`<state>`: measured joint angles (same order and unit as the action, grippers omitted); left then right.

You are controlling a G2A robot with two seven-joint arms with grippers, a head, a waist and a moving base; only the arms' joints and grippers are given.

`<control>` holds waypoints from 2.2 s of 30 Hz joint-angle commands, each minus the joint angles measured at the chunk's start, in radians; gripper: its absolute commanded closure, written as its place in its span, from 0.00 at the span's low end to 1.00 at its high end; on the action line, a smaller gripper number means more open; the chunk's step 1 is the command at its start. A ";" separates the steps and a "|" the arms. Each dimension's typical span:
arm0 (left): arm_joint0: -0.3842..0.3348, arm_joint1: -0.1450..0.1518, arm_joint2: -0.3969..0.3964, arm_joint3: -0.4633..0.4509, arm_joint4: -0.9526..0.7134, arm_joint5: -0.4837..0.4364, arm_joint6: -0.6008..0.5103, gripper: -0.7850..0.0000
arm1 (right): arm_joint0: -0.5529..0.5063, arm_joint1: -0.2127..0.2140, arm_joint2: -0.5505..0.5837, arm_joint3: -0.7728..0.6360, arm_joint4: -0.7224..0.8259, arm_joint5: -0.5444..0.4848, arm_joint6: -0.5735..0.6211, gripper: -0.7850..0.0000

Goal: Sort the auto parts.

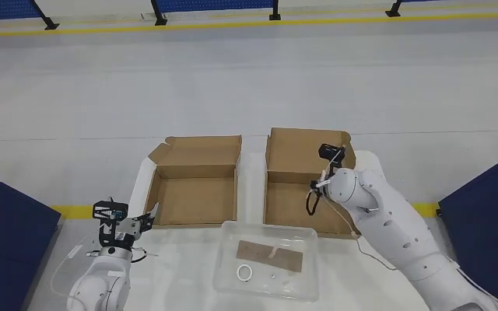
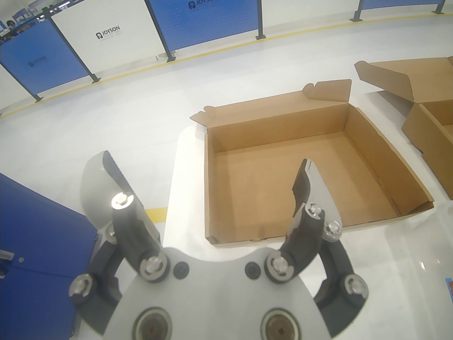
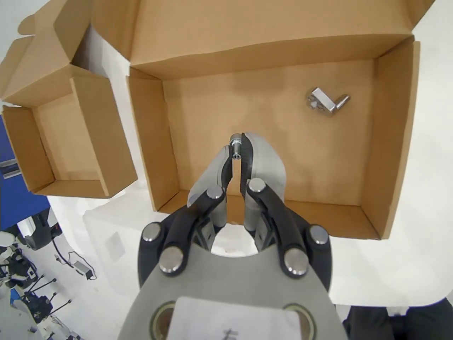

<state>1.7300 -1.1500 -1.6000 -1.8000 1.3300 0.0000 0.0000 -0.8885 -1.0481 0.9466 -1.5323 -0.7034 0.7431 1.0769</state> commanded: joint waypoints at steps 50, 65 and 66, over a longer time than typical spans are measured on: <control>0.000 0.000 0.000 0.000 0.000 0.000 0.000 0.00 | 0.169 -0.138 -0.134 0.529 0.187 -0.020 -0.122 1.00; 0.000 0.000 0.000 0.000 0.000 0.000 0.000 0.00 | 0.195 -0.163 -0.148 0.592 0.188 -0.023 -0.119 1.00; 0.000 0.000 0.000 0.000 0.000 0.000 0.000 0.00 | 0.196 -0.164 -0.148 0.594 0.187 -0.023 -0.119 1.00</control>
<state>1.7300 -1.1500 -1.6000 -1.8000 1.3300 0.0000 0.0000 -0.6940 -1.2110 0.7985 -0.9412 -0.5159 0.7200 0.9578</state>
